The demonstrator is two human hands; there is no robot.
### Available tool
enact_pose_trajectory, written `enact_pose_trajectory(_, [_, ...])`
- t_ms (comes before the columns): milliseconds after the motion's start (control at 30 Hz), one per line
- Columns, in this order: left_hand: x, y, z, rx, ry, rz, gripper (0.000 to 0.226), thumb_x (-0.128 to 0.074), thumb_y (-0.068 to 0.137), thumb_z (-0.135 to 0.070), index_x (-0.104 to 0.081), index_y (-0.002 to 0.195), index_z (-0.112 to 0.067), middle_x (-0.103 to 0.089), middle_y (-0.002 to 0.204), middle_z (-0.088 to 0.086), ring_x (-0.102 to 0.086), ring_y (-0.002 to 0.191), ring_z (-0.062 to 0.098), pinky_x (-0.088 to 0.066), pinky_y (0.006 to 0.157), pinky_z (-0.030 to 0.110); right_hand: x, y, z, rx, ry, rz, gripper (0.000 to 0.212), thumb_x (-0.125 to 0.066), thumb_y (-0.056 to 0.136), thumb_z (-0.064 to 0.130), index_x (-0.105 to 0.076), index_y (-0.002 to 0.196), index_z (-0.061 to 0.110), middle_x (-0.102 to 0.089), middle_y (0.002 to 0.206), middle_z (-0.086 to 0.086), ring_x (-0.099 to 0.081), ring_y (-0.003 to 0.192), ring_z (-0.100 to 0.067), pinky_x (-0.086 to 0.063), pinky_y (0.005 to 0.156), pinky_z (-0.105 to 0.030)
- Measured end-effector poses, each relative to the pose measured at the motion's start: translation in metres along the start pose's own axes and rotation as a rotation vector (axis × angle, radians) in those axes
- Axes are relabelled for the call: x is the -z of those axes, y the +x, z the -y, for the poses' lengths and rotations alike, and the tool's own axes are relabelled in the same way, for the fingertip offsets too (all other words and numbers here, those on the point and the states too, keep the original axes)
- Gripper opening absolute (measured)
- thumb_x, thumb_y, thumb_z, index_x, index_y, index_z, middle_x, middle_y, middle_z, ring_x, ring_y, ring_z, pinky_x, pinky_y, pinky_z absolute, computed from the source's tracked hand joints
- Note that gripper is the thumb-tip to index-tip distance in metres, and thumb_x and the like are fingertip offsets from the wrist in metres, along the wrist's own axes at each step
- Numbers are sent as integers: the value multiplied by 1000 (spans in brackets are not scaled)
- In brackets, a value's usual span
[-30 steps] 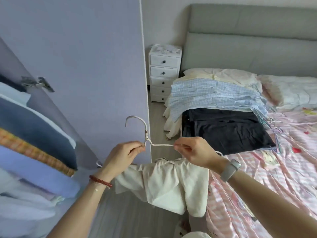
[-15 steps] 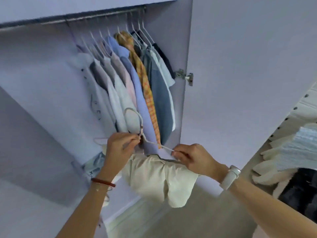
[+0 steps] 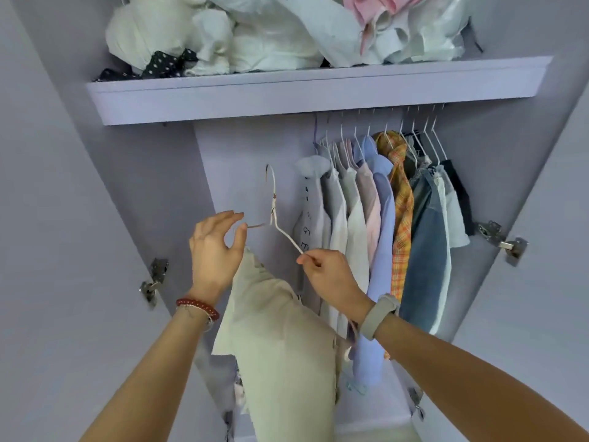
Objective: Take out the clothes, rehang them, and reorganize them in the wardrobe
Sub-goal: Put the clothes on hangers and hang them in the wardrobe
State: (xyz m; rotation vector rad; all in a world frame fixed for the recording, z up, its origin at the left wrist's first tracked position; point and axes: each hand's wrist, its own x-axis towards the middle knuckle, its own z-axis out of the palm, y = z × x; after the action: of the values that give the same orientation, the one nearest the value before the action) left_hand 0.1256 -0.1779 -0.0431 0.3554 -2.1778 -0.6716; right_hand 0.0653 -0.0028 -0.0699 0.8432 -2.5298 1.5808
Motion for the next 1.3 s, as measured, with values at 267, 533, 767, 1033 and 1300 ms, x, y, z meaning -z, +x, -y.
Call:
enact_pose_trajectory(267, [5,99,-35,-447,318,-310,44,-54,84,-13,-53,128,-12,-42,139,19,-34,131,40,-28,103,53,-20,115,12,-79,58,-196,44,-50,85,11,-36,44,15,-35,44,1,-36,50,-19,-38,53,-34])
enact_pose_trajectory(533, [-32,162,-11,-434,541,-219,66,-48,91,-32,-13,145,-21,-9,152,19,6,137,36,-2,112,55,-33,219,12,-74,83,-396,26,-45,85,5,-57,62,10,-64,77,-24,-52,69,-28,-33,62,-24])
enact_pose_trajectory(767, [-44,175,2,-503,604,-386,68,-51,87,-36,-20,146,-21,-15,151,16,-1,140,31,-3,111,53,-63,250,-18,-219,29,-374,23,-42,90,5,-64,86,-2,-64,94,-27,-57,88,-39,-33,63,-28])
enact_pose_trajectory(1033, [-49,180,6,-512,604,-446,67,-50,87,-36,-20,145,-23,-8,149,11,-6,139,34,-3,111,53,-67,214,-46,-155,-18,-382,26,-41,92,5,-65,91,-4,-67,85,-23,-60,83,-37,-46,72,-35])
enact_pose_trajectory(1300, [-56,180,8,-510,551,-478,64,-49,88,-35,-21,145,-24,-10,149,11,-10,138,36,-4,110,53,-47,230,-20,24,-18,-489,24,-45,91,5,-66,86,-4,-66,77,-26,-59,75,-38,-44,64,-36])
